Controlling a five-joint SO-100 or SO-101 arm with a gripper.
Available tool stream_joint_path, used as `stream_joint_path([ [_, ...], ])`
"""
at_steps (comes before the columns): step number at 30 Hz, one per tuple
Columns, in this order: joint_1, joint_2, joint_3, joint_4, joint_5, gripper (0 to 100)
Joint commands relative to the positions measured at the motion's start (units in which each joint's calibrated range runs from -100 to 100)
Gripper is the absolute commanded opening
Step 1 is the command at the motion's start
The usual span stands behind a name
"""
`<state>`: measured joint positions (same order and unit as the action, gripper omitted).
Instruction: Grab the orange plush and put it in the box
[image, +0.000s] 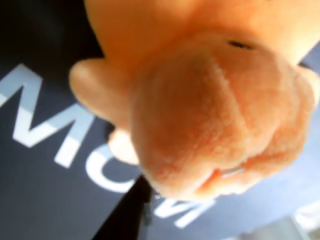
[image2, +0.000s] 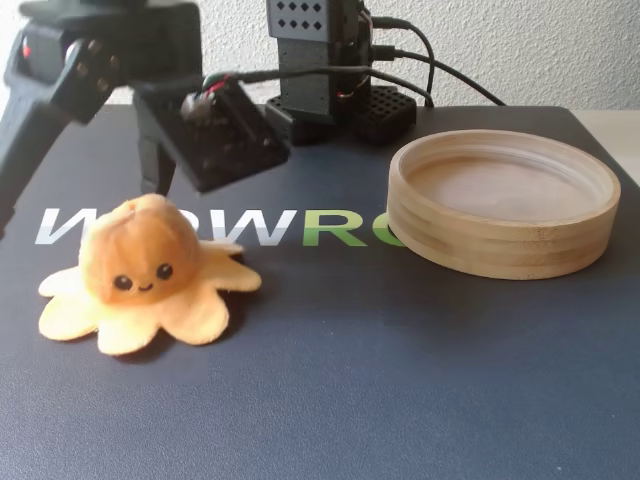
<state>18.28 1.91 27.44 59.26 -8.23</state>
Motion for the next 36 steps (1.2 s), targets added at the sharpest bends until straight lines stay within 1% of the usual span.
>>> stream_joint_path([
  [1, 1.11, 2.3, -5.22, -0.24, -1.76, 28],
  [6, 0.66, 1.88, -6.67, 0.2, -1.76, 1],
  [15, -0.38, 1.37, -6.77, 0.2, -3.07, 1],
  [20, -0.61, 1.37, -8.13, 0.63, -2.65, 1],
  [21, -0.61, 1.37, -7.94, 0.63, -2.65, 3],
  [26, -1.35, 2.05, -7.49, 6.29, -3.12, 35],
  [29, -3.07, 2.13, -7.13, 7.94, -3.23, 47],
  [32, -5.61, 2.22, -6.49, 7.42, -5.01, 52],
  [36, -7.93, 2.22, -6.86, 7.42, -6.95, 52],
])
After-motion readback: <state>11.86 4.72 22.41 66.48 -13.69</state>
